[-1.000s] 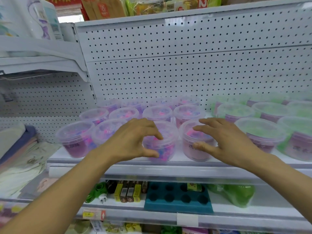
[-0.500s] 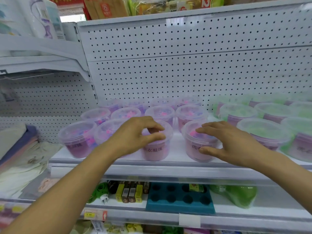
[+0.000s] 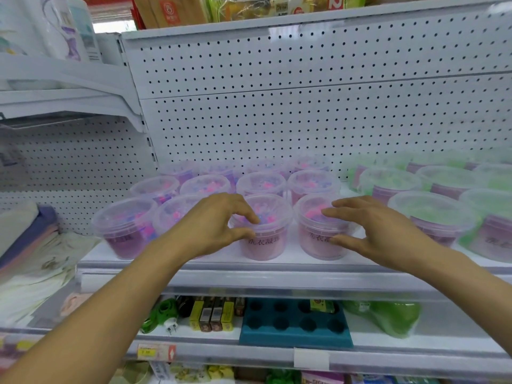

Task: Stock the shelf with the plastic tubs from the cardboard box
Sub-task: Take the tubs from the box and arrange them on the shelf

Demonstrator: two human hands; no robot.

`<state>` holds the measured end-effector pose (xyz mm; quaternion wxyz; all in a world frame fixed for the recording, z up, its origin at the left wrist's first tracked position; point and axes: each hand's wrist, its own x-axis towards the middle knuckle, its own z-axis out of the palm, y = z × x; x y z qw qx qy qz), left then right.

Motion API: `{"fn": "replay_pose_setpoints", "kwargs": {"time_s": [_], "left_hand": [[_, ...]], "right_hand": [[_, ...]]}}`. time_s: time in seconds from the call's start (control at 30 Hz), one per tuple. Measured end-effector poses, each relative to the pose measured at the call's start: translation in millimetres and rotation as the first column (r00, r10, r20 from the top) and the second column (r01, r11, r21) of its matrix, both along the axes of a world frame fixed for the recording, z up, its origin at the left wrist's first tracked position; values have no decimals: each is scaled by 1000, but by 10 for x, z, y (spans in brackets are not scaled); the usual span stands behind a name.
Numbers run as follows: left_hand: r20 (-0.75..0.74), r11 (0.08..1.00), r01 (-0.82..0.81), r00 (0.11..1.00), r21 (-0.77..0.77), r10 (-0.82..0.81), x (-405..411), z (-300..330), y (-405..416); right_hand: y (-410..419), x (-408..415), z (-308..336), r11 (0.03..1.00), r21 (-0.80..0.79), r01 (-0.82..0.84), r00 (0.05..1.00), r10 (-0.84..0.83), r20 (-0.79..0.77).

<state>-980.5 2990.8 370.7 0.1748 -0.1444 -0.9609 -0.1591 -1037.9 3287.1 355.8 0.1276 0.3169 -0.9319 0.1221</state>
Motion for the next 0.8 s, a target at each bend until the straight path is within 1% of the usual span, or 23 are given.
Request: {"fn": "replay_pose_setpoints", "kwargs": {"time_s": [0.17,0.3,0.37,0.43,0.5,0.57,0.63,0.7,0.8], "left_hand": [[48,999,-10,999,34,8,-18,19,12],[82,1000,5,997,29,-7,-22,35,-7],[120,999,27,992,45,-32,-4,65,-49],[100,995,29,994,93,-38,18,128,-150],[22,991,-9,1000,131,6,9,212,-349],[1,984,-74,997,163,75,-40,296,-625],[38,971,-147,989,188,142,-150,359,-930],[94,956,-214,976,201,199,-318,404,-1182],[167,952,-258,958,161,232,-643,437,-1402]], "right_hand": [[1,24,39,1000,12,-2,999,1,40],[-1,6,105,1000,15,-6,996,4,92],[-35,12,147,1000,11,-8,996,7,84],[-95,5,200,1000,-21,-13,998,14,62],[-194,-43,260,997,-73,-23,998,27,53],[-354,-139,323,990,-133,-55,997,63,55],[-575,-276,394,984,-150,-94,993,104,58],[-844,-448,473,987,-118,-110,989,120,82],[-1279,-777,580,984,-101,-147,977,161,143]]}}
